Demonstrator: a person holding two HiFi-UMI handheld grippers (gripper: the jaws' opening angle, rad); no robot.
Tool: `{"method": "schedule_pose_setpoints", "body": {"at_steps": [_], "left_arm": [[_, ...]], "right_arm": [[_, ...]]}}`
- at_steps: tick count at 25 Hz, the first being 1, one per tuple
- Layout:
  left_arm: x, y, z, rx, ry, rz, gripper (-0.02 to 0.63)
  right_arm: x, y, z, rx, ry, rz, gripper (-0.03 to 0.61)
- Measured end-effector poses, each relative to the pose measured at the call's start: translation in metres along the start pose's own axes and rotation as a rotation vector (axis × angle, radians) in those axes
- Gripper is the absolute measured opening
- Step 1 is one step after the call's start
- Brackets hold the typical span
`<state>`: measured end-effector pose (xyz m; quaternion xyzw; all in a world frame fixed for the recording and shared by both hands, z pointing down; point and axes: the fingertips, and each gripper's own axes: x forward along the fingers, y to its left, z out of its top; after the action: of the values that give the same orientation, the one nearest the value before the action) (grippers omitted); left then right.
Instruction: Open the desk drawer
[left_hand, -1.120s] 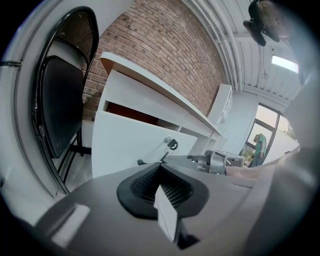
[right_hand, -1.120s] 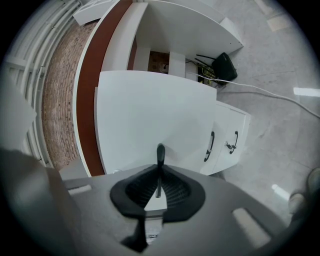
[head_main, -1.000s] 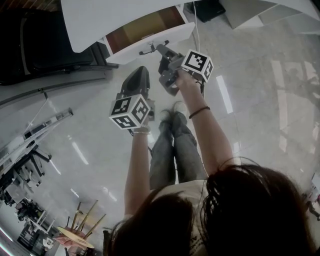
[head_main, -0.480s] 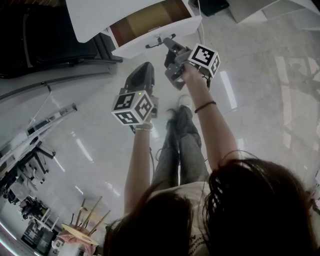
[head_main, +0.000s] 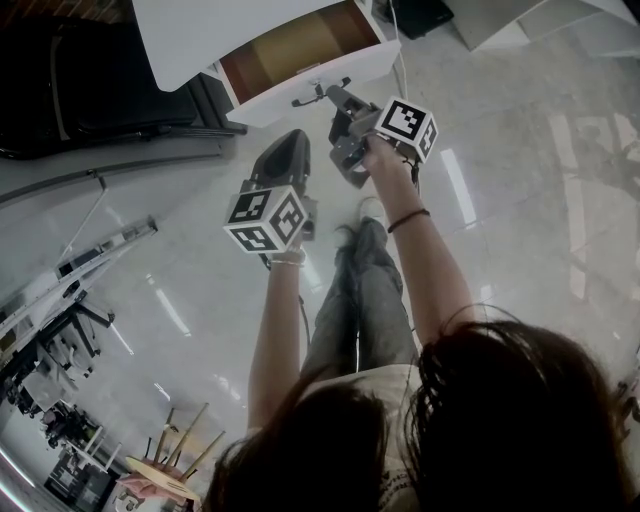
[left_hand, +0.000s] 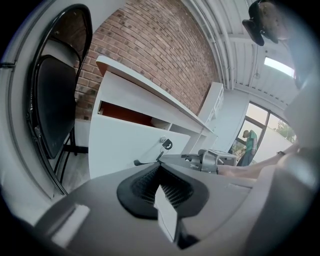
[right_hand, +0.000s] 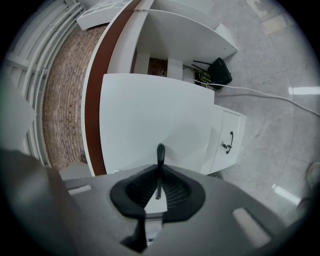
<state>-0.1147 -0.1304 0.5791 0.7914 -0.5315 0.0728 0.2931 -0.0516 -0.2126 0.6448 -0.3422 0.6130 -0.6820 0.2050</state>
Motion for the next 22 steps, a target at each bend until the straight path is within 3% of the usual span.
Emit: {"method": "schedule_pose_setpoints", "body": {"at_steps": [22], "left_arm": [[-0.011,0.001,-0.008,0.005,-0.004,0.004,-0.006]], "right_arm": [[-0.007,-0.001,-0.004,-0.007,-0.008,0.044,0.025]]}}
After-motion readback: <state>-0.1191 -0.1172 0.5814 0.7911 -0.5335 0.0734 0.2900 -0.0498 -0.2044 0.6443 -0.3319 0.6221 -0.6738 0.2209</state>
